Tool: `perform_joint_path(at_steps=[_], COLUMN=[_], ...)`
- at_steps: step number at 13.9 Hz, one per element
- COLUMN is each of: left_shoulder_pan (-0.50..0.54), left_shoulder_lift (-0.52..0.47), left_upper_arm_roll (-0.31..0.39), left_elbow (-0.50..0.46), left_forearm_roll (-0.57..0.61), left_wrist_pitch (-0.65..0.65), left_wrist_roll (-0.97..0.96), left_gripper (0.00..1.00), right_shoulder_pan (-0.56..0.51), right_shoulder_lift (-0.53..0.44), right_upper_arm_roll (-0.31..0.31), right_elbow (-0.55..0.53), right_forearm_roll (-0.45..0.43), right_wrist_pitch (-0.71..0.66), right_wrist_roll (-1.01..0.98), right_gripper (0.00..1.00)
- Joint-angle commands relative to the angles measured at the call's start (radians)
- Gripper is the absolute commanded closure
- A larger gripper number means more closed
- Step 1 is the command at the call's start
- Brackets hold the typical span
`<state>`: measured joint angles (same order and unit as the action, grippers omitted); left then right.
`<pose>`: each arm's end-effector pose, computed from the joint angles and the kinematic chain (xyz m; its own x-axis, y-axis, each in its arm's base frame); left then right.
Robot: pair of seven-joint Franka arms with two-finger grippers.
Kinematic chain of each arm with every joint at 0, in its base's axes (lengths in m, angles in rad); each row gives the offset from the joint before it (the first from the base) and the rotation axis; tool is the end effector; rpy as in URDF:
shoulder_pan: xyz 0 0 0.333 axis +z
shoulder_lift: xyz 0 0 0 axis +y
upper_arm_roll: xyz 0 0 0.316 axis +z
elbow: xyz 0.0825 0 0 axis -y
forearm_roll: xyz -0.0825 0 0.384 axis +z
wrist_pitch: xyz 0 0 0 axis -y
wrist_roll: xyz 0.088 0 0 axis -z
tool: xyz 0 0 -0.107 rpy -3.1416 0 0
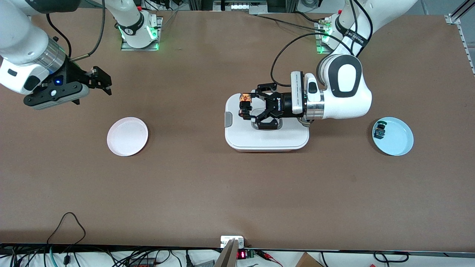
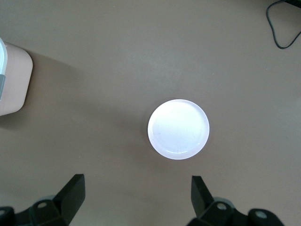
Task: Transfer orange switch to right arm and place
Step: 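Reach the right gripper toward the orange switch in the left gripper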
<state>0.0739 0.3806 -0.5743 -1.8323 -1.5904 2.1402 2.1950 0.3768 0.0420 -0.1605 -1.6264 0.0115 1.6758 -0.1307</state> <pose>0.5710 -0.3217 0.3981 -0.0082 -0.1085 0.9941 -0.9999 -0.0112 -0.0095 0.5606 0.1261 0.5839 0.9407 0.3391 0.0085 0.3392 -0.9407 -0.0037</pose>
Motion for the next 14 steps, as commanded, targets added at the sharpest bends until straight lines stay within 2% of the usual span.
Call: perform_joint_path(at_steps=[1,4,6,7,8,9,10,14], left_shoulder_pan=[-0.006,-0.011,-0.011,-0.011,-0.011,-0.011,-0.011,-0.011], left_shoulder_lift=[0.011,0.014,0.015,0.015,0.018,0.023,0.023,0.024], left_upper_arm_roll=[-0.001,-0.001,-0.001,-0.001,-0.001,-0.001,-0.001,-0.001], left_elbow=[0.013,0.015,0.015,0.015,0.015,0.016,0.016,0.016], left_forearm_roll=[-0.036,-0.036,-0.037,-0.036,-0.036,-0.036,-0.037,-0.037], left_wrist_pitch=[0.007,0.009,0.007,0.007,0.007,0.009,0.009,0.009], left_wrist_roll=[0.035,0.035,0.035,0.035,0.035,0.035,0.035,0.035], left_gripper=[0.8,0.8,0.8,0.8,0.8,0.8,0.79,0.79], right_shoulder_pan=[0.054,0.082,0.07,0.054,0.021,0.004,-0.001,0.01], right_shoulder_lift=[0.021,0.045,0.053,0.052,0.053,0.065,0.096,0.209], right_upper_arm_roll=[-0.004,-0.002,-0.014,-0.027,-0.039,-0.042,-0.042,-0.04], right_elbow=[0.013,0.004,0.014,0.016,0.014,0.01,0.011,-0.01], right_forearm_roll=[-0.01,-0.013,0.028,0.138,0.295,0.411,0.488,0.965], right_wrist_pitch=[-0.008,-0.024,-0.039,-0.041,-0.044,-0.051,-0.051,-0.033], right_wrist_roll=[0.003,-0.01,-0.082,-0.14,-0.158,-0.155,-0.142,-0.148], right_gripper=[0.0,0.0,0.0,0.0,0.0,0.0,0.0,0.0])
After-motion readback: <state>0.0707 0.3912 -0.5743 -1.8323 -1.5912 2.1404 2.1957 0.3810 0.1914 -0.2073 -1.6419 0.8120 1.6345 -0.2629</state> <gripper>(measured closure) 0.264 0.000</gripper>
